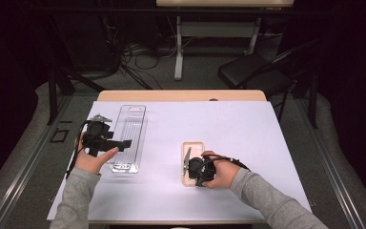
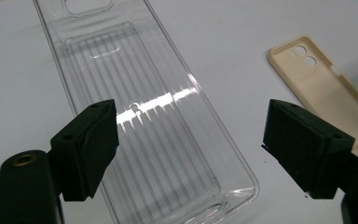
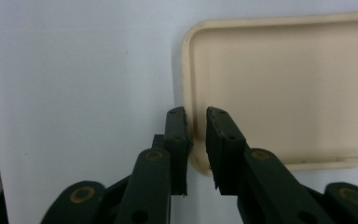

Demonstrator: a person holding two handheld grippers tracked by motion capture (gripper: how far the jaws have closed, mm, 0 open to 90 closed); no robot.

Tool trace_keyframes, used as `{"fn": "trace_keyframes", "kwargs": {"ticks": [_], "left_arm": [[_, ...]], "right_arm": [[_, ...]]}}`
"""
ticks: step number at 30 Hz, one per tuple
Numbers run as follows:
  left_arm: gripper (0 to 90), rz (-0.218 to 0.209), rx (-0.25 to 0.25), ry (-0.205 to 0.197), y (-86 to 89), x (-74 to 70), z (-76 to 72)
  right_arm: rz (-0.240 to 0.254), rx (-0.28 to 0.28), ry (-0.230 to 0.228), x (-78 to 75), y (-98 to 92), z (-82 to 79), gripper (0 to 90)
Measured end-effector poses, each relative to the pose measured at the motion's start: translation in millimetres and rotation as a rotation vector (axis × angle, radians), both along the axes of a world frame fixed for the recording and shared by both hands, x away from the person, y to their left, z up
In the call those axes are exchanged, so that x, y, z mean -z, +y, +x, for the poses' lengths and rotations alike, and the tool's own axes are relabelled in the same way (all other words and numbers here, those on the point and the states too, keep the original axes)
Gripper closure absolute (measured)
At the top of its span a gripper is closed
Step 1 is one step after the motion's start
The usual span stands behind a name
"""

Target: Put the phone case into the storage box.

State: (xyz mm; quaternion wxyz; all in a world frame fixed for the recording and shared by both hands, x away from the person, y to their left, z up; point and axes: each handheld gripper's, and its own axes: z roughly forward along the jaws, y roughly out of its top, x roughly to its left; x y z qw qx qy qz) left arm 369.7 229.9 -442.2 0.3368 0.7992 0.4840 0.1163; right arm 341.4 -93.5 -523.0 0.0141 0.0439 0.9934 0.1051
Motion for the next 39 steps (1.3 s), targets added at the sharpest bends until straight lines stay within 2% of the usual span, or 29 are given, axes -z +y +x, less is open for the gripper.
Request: {"fn": "trace_keyframes", "kwargs": {"ticks": [17,26,39], "left_arm": [[18.0,0.001,0.0,0.002,-0.2,0.6,0.4],[18.0,0.002,0.0,0.003,-0.4,0.5,0.3],[18.1,0.003,-0.001,0.001,0.2,0.8,0.5]], "right_arm": [[-0.007,-0.064,0.001,2.7,1.2,-1.7,87.0],[-0.003,-0.078,-0.001,2.8,0.6,-1.7,87.5],[0.01,-0.068,0.002,2.9,-1.0,-2.0,88.0]]}}
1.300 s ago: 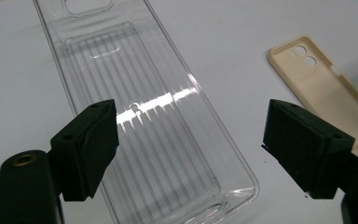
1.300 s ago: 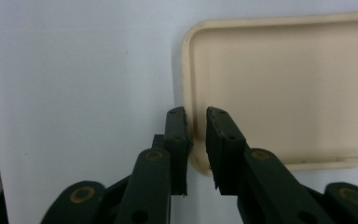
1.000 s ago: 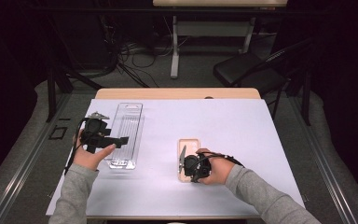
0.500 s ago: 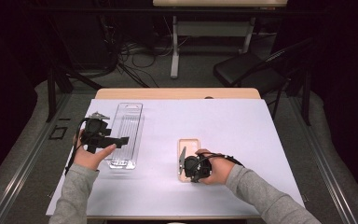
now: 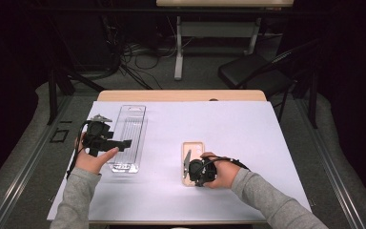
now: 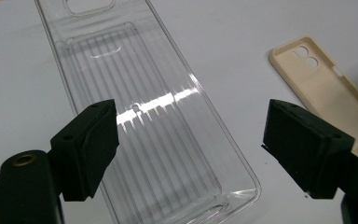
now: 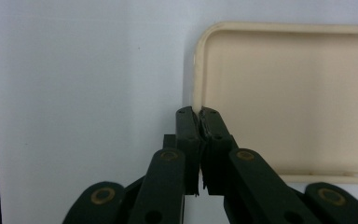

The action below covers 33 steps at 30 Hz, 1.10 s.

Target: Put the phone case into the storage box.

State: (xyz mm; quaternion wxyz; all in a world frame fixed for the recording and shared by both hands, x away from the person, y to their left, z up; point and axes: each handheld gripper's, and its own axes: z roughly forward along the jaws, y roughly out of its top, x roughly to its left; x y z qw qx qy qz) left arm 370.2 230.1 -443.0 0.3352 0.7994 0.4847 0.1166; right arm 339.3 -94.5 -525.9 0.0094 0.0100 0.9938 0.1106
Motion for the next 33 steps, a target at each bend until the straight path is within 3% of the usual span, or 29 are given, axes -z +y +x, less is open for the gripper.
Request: {"fn": "trace_keyframes", "kwargs": {"ticks": [18,33], "left_arm": [[18.1,-0.002,-0.005,-0.006,0.4,-0.7,-0.7],[18.1,-0.006,-0.005,-0.013,-1.1,-2.0,-2.1]], "right_arm": [[0.055,0.02,-0.041,-7.4,-3.2,-1.6,88.4],[0.183,0.073,-0.101,-21.8,-12.5,-1.6,88.4]]}}
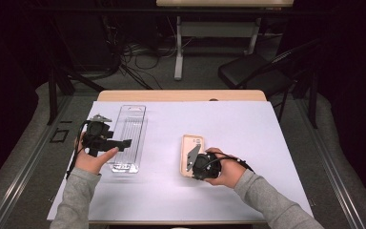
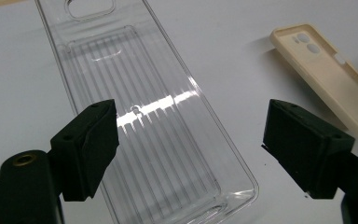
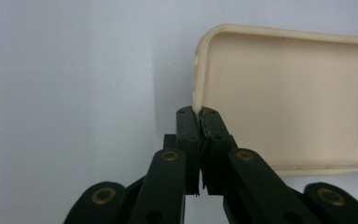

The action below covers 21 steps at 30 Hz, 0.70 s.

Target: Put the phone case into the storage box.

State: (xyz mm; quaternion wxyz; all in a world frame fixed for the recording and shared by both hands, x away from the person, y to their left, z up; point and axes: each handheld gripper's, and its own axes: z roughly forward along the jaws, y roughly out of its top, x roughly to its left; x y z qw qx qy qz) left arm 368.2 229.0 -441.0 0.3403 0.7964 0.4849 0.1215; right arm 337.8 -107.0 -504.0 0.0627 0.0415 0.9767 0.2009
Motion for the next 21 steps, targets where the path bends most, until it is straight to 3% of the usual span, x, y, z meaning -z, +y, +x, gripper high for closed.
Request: {"fn": "trace_keyframes", "kwargs": {"ticks": [21], "left_arm": [[19.1,-0.007,0.028,-0.019,-6.5,-2.3,-3.2]], "right_arm": [[0.188,0.043,-0.127,-18.3,0.4,4.4,88.4]]}}
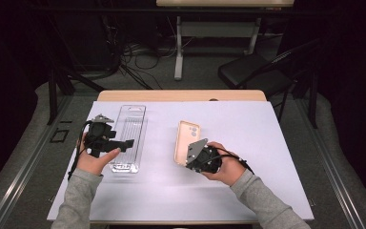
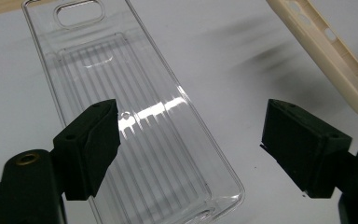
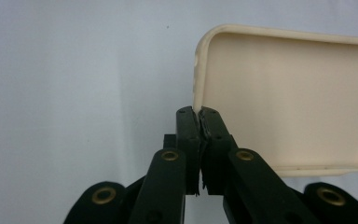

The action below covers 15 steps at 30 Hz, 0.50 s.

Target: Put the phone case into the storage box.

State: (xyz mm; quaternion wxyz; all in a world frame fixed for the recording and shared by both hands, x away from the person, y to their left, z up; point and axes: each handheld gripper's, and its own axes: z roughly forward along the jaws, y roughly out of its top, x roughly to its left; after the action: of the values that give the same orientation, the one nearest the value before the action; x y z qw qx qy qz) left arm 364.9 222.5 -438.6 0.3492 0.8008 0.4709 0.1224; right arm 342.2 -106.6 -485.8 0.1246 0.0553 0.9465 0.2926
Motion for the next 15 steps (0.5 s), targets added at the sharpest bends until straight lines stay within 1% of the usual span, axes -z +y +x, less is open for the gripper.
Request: {"fn": "trace_keyframes", "kwargs": {"ticks": [2,3,5,6,8,9,10,11,12,13,14,15], "left_arm": [[19.1,-0.003,-0.003,0.002,-0.6,0.1,-0.4],[19.1,-0.004,-0.004,0.001,-0.8,0.1,-0.5],[19.1,-0.004,-0.001,-0.007,-0.8,-0.2,-0.5],[19.1,-0.007,-0.003,-0.011,-1.0,-0.3,-0.8],[19.1,-0.011,0.003,-0.006,-0.6,-1.3,-1.2],[19.1,-0.012,-0.002,-0.016,-0.9,-1.2,-1.5],[19.1,-0.016,0.001,-0.018,-0.8,-1.8,-1.7],[19.1,-0.019,0.002,-0.019,-0.6,-2.0,-1.9],[19.1,-0.024,-0.004,-0.028,-0.9,-1.9,-2.0],[19.1,-0.023,0.001,-0.024,-0.1,-2.6,-2.0],[19.2,-0.03,-0.002,-0.028,0.1,-2.5,-2.0],[19.2,-0.033,-0.003,-0.03,0.4,-2.6,-2.1]], "right_arm": [[-0.001,0.005,-0.006,-1.6,0.6,0.0,88.4],[0.021,0.001,-0.028,-4.2,2.2,1.2,88.4],[0.033,0.01,-0.038,-8.2,3.6,1.3,88.4],[0.04,0.004,-0.053,-10.3,4.2,2.3,88.3],[0.066,0.006,-0.071,-13.5,5.7,3.3,88.3],[0.066,0.006,-0.071,-13.5,5.7,3.3,88.3],[0.092,0.012,-0.08,-17.3,7.2,3.7,88.3],[0.092,0.012,-0.08,-17.3,7.2,3.7,88.3],[0.104,0.011,-0.087,-17.9,8.2,3.9,88.4],[0.106,0.008,-0.097,-19.6,9.5,4.1,88.4],[0.119,0.013,-0.111,-20.4,12.2,3.5,88.4],[0.119,0.013,-0.111,-20.4,12.2,3.5,88.4]]}}
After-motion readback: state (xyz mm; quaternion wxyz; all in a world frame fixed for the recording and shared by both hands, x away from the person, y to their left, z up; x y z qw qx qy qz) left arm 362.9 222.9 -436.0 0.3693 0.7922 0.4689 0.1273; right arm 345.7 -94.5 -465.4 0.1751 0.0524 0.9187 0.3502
